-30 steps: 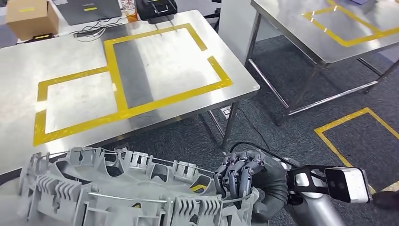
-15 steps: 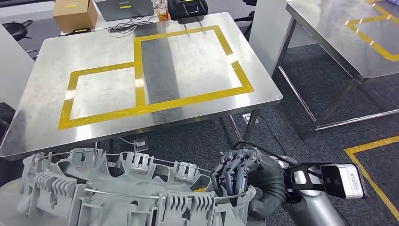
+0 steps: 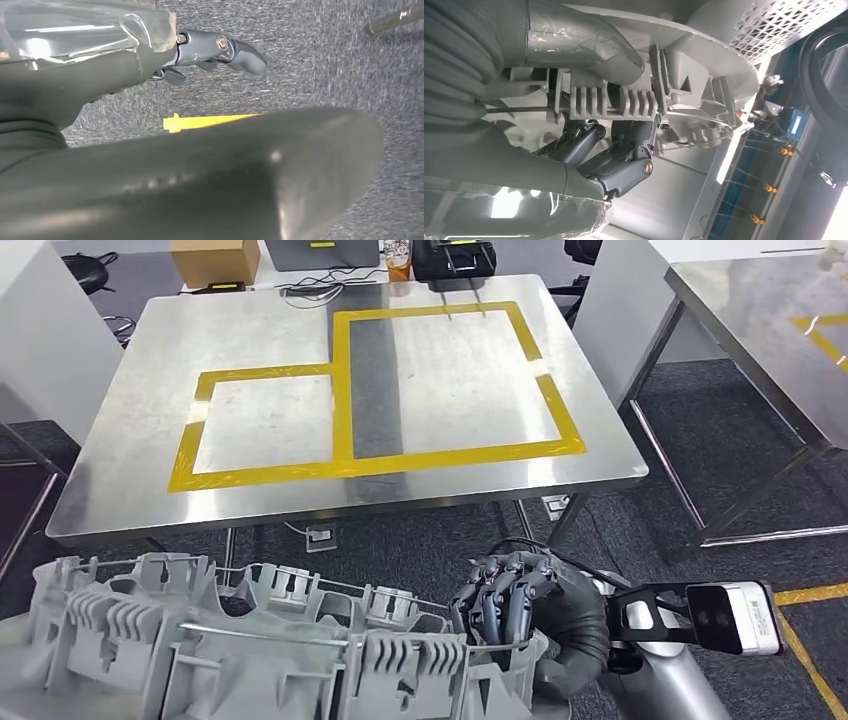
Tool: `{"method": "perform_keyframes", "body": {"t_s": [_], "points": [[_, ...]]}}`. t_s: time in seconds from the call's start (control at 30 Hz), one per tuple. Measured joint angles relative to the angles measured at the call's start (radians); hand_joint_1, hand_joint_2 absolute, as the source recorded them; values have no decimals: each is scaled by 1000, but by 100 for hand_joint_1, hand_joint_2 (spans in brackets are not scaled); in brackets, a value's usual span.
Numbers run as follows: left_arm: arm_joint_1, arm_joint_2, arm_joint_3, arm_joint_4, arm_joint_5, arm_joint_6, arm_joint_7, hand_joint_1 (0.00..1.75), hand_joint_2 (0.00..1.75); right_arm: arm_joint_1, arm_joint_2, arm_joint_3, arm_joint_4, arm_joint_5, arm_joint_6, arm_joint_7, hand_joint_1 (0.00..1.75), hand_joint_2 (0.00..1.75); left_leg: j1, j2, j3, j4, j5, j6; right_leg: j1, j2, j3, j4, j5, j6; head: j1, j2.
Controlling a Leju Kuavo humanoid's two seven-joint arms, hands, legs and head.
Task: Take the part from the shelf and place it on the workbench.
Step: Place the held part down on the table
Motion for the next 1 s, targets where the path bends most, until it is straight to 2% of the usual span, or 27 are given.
{"method": "perform_keyframes", "body": {"t_s": [0.03, 0.07, 0.1, 0.13, 0.17, 0.2, 0.23, 0.27, 0.33, 0.4, 0.47, 0.53, 0.57, 0.6, 0.63, 0.7, 0.77, 0.83, 0.9, 0.93, 1.0], "points": [[0, 0, 0, 0, 0, 0, 0, 0, 0, 2, -1, 0, 0, 0, 0, 0, 175, 175, 0, -6, 0, 0, 0, 0, -2, 5, -32, 58, -17, 2, 1, 0], [0, -1, 0, 0, 0, 0, 0, 0, 0, 3, -1, 0, 0, 0, 0, 0, 175, 175, 0, -12, 0, 1, -1, -1, -4, 7, -49, 85, -21, 9, 1, 0], [0, -1, 0, 1, -1, 0, 0, 0, 0, 4, -2, 0, 0, 0, 0, 0, 175, 175, 0, -17, 0, 2, -2, -2, -7, 7, -48, 72, -7, 18, 1, 0], [0, -2, 0, 1, -1, 0, 0, 0, 0, 4, -3, 0, 0, 0, 0, 1, 175, 175, 1, -24, 1, 4, -4, -5, -11, 7, -25, 17, 20, 30, 1, 0], [0, -3, 0, 2, -1, 0, 0, 0, 0, 4, -4, 0, 0, 0, 0, 1, 175, 175, 2, -29, 1, 8, -8, -9, -16, 8, 9, -61, 52, 40, 1, 0], [0, -3, 0, 2, -1, 0, 0, 0, 0, 4, -4, 0, 0, 0, 0, 1, 175, 175, 1, -33, -1, 13, -12, -15, -17, 9, 39, -125, 78, 44, 1, 0], [0, -3, 0, 2, -1, 0, 0, 0, 0, 4, -4, 0, 0, 0, 0, 1, 175, 175, 0, -37, -3, 19, -16, -21, -18, 10, 60, -169, 95, 41, 1, 0], [1, -2, 0, 2, -1, 0, 0, 0, 0, 4, -4, 0, 0, -1, 0, 0, 175, 175, -2, -39, -6, 23, -19, -27, -16, 11, 69, -186, 100, 34, 1, 0], [2, -2, 0, 1, -1, 0, 0, 0, 0, 4, -3, -1, -1, -1, -1, 1, 175, 175, 0, -40, -8, 27, -23, -35, -14, 12, 69, -183, 99, 16, 0, 0], [2, -3, 0, 2, -2, -2, -1, 0, 0, 3, -3, -1, -2, -3, -1, 1, 175, 175, 3, -29, -19, 51, -37, -43, -17, 12, 73, -185, 98, 3, -2, 0], [2, -2, 0, 2, -5, -3, -6, 0, 0, 3, -3, -1, -2, -6, -1, 2, 175, 175, 4, -13, -66, 148, -87, -51, -17, 11, 78, -186, 96, -8, -5, 0], [3, 0, -1, 4, -10, 0, -15, 0, 0, 4, -3, -1, -3, -10, -1, 3, 175, 175, 4, -7, -135, 283, -145, -54, -13, 10, 78, -185, 94, -13, -6, 0], [3, 0, -1, 5, -13, 2, -19, 0, 0, 5, -3, -1, -3, -12, -1, 5, 175, 175, 4, -6, -159, 324, -154, -53, -11, 9, 79, -185, 93, -14, -7, 0], [3, 0, -1, 6, -16, 3, -22, 0, 0, 5, -3, -1, -3, -13, -1, 6, 175, 175, 4, -5, -163, 325, -142, -51, -9, 9, 79, -185, 93, -14, -7, 0], [3, 0, -1, 7, -18, 3, -24, 0, 0, 6, -3, -2, -3, -14, -1, 7, 175, 175, 3, -5, -148, 288, -113, -46, -7, 10, 81, -185, 92, -15, -7, 0], [3, 2, -1, 7, -20, 3, -28, 0, 0, 6, -2, -3, -3, -16, -1, 8, 175, 175, -2, -2, -80, 146, -47, -30, -1, 10, 85, -186, 91, -15, -6, 0], [1, 4, -1, 7, -22, 1, -31, 0, 0, 6, -2, -7, -4, -19, -1, 8, 175, 175, -9, 2, -35, 55, -21, -17, 3, 10, 86, -186, 89, -12, -6, 0], [2, 5, -1, 7, -26, 0, -35, 0, 0, 9, -2, -10, -5, -20, 0, 9, 175, 175, -14, 3, -30, 40, -22, -12, 4, 8, 86, -189, 87, -4, -6, 0], [3, 6, -2, 7, -30, 1, -41, 0, 0, 12, -2, -13, -7, -20, 0, 10, 175, 175, -9, 2, -17, 24, -14, -5, 4, 7, 82, -180, 80, 3, -5, 0], [2, 6, -2, 7, -33, 3, -44, 0, 0, 12, -2, -16, -9, -19, 1, 10, 175, 175, -6, 1, -9, 15, -10, -1, 4, 8, 69, -153, 67, 4, -4, 0], [2, 5, -2, 8, -38, 6, -48, 0, 0, 16, -2, -21, -11, -19, 1, 11, 175, 175, -4, 0, -3, 7, -5, 5, 1, 10, 13, -40, 20, 1, -2, 0]]}}
